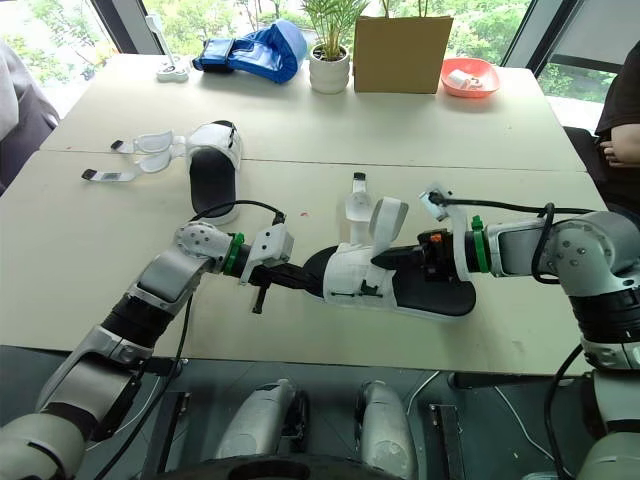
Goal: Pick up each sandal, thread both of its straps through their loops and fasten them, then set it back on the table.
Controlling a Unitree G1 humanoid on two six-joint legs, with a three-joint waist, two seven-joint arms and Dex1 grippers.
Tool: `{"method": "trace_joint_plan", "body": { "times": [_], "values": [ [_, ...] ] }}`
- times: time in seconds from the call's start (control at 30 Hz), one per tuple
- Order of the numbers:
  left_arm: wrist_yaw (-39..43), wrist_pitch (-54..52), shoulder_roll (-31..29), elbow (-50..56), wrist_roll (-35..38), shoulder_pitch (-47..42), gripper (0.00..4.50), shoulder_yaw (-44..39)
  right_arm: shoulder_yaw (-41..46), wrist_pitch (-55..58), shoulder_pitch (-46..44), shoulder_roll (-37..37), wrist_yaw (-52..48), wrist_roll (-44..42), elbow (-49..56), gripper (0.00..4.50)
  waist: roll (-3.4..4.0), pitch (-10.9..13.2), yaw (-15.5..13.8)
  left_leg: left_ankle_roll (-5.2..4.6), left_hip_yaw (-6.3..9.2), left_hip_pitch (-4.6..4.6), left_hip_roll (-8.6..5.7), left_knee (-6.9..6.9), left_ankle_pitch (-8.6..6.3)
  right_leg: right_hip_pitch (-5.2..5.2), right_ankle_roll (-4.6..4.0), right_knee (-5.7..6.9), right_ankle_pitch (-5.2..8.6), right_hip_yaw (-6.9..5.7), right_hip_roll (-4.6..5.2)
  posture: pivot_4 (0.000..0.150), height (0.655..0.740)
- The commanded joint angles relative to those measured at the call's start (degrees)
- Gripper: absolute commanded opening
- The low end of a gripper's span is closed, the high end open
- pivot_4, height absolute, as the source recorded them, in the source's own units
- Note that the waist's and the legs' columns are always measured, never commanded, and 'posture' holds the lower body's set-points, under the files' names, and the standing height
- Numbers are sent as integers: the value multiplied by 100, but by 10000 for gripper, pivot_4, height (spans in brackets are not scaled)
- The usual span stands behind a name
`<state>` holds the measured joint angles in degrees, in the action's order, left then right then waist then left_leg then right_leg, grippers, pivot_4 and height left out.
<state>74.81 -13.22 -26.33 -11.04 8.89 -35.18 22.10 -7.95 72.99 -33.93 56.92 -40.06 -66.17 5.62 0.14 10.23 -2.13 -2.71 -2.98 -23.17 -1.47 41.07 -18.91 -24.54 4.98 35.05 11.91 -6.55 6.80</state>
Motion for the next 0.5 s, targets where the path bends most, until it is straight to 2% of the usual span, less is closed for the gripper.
{"method": "trace_joint_plan", "body": {
  "times": [0.03, 0.27, 0.4, 0.5],
  "values": [
    [-32, -45, -100, -73, -169, 67, 0, 58, -194, -197, 17, 143, -643, 576, 216, 366, 0, 0, -2, 0, 0, 0, 0, 0, 0, 0, 0, 0, 0, 0, 0, 1500, 7214],
    [-83, 89, -26, -250, -263, 10, 0, 127, -417, -977, -360, 260, -2060, 1541, 264, 366, 0, 0, -14, 1, 1, -1, -1, 1, 1, 0, 0, 0, 0, -2, -2, 1500, 7214],
    [-87, 91, -6, -257, -251, 9, 0, 118, -366, -892, -279, 193, -2329, 1567, 649, 366, 0, 0, -10, 1, 3, -4, -3, 5, 1, 0, 1, 0, 0, -4, 1, 1500, 7214],
    [-88, 85, 0, -261, -238, 7, 0, 106, -582, -1110, 68, 296, -2346, 1951, 1080, 366, 0, 0, -19, 3, 8, -4, -3, 6, 1, 0, 1, 0, 0, -6, 1, 1500, 7214]
  ]
}}
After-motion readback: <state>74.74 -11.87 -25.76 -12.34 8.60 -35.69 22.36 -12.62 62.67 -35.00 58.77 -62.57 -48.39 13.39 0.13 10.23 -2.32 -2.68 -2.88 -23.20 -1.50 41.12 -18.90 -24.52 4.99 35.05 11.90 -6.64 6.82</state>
